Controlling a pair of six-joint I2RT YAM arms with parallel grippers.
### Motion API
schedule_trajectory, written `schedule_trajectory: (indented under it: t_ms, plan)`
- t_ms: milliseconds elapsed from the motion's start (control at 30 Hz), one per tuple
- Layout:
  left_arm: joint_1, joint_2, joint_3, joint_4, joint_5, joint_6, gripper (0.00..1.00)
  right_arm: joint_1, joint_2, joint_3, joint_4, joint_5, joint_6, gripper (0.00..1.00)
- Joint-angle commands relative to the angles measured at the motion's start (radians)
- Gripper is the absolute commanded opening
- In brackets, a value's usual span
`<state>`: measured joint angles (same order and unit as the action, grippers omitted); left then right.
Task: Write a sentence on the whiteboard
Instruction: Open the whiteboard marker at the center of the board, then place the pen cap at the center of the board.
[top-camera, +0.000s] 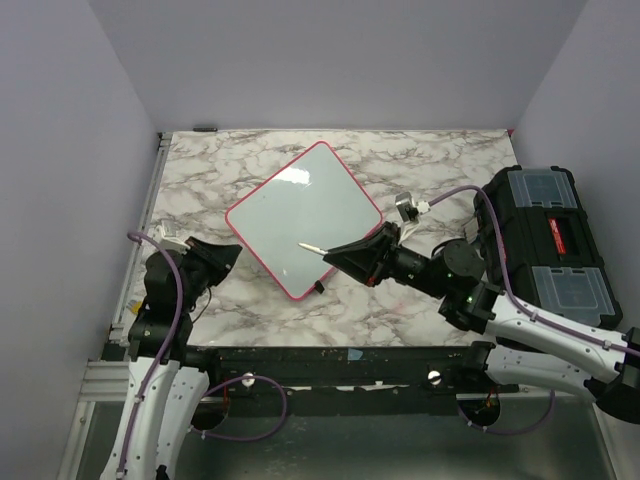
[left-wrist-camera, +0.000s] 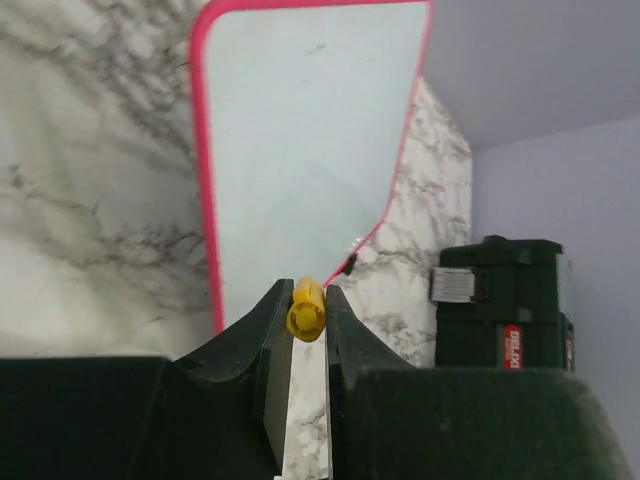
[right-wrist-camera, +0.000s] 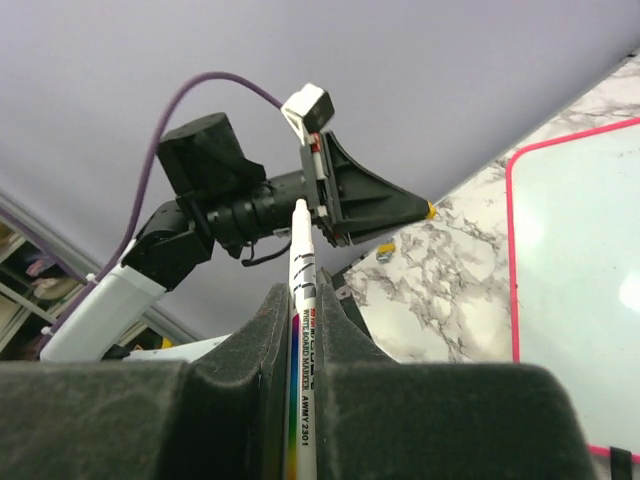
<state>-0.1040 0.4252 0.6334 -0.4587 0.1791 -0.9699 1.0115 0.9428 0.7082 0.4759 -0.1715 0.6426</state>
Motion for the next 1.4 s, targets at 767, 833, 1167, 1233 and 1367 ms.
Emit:
schedule_trajectory:
  t_ms: [767, 833, 1167, 1233, 1367]
  plan:
    - [0.009, 0.203, -0.334, 0.056, -0.351, -0.216, 0.0, 0.003, -0.045, -0.053, -0.216, 0.19, -0.073, 0.01]
    - [0.01, 0.225, -0.341, 0.067, -0.352, -0.214, 0.0, 0.003, -0.046, -0.056, -0.223, 0.199, -0.077, 0.01]
    - [0.017, 0.235, -0.37, 0.091, -0.366, -0.211, 0.19, 0.004, -0.029, -0.059, -0.228, 0.204, -0.075, 0.01]
    - [0.02, 0.232, -0.37, 0.089, -0.369, -0.207, 0.21, 0.003, -0.026, -0.06, -0.229, 0.206, -0.073, 0.01]
    - [0.025, 0.206, -0.38, 0.097, -0.363, -0.208, 0.29, 0.004, -0.019, -0.063, -0.23, 0.205, -0.069, 0.01]
